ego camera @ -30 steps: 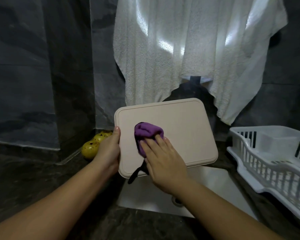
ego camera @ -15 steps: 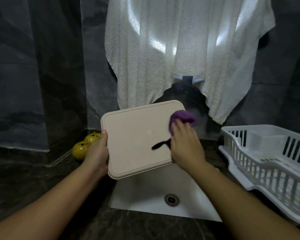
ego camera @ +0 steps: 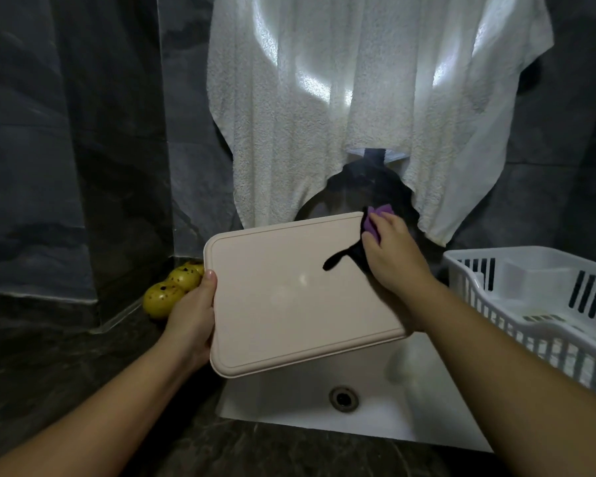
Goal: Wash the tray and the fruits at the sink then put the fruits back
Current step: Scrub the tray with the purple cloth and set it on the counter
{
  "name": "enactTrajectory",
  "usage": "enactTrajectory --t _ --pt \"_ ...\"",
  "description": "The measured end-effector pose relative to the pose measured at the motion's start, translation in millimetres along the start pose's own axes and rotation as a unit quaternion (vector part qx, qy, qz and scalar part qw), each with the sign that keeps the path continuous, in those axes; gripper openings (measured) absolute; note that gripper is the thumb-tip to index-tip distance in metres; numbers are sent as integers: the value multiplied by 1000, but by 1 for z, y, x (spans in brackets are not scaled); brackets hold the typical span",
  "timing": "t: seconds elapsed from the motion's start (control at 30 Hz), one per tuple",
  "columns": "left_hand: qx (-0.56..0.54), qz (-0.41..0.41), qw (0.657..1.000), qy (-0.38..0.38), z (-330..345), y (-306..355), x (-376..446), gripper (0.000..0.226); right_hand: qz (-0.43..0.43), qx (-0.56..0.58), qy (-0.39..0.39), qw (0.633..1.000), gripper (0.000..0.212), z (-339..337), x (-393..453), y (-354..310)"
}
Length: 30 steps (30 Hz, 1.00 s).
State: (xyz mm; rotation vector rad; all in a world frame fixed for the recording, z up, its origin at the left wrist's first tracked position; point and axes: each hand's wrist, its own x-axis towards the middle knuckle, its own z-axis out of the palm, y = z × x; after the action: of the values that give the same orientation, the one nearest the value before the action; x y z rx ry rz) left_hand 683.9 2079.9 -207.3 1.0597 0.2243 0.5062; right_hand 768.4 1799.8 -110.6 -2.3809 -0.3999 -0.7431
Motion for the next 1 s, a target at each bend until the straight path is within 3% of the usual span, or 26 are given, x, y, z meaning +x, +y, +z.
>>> enactTrajectory --t 0.13,0.23,0.37,0.5,0.63,0.7,0.8,0.9,1.0 --pt "5 30 999 -15 4 13 -3 46 -26 -65 1 998 48 -2 23 -19" --pt "51 52 997 -37 -2 24 -5 38 -35 -69 3 997 38 -2 35 -23" --pt "103 73 991 -54 -5 28 -6 31 -45 -107 -30 993 39 2 30 -35" --pt "167 91 978 -88 18 15 -11 37 -110 -115 -58 986 38 26 8 -75" --pt "167 84 976 -113 30 2 -16 40 -183 -167 -3 969 36 53 -6 -110" --pt "184 82 973 -108 27 3 -17 41 -221 -166 -14 961 36 53 -6 -109" --pt "177 90 977 -76 13 13 -13 43 -176 -142 -48 973 36 42 0 -81" --pt "181 82 977 -80 12 19 -13 39 -98 -152 -18 983 39 38 -3 -69" --pt "236 102 960 -110 33 10 -19 42 -159 -181 17 970 34 54 -13 -105"
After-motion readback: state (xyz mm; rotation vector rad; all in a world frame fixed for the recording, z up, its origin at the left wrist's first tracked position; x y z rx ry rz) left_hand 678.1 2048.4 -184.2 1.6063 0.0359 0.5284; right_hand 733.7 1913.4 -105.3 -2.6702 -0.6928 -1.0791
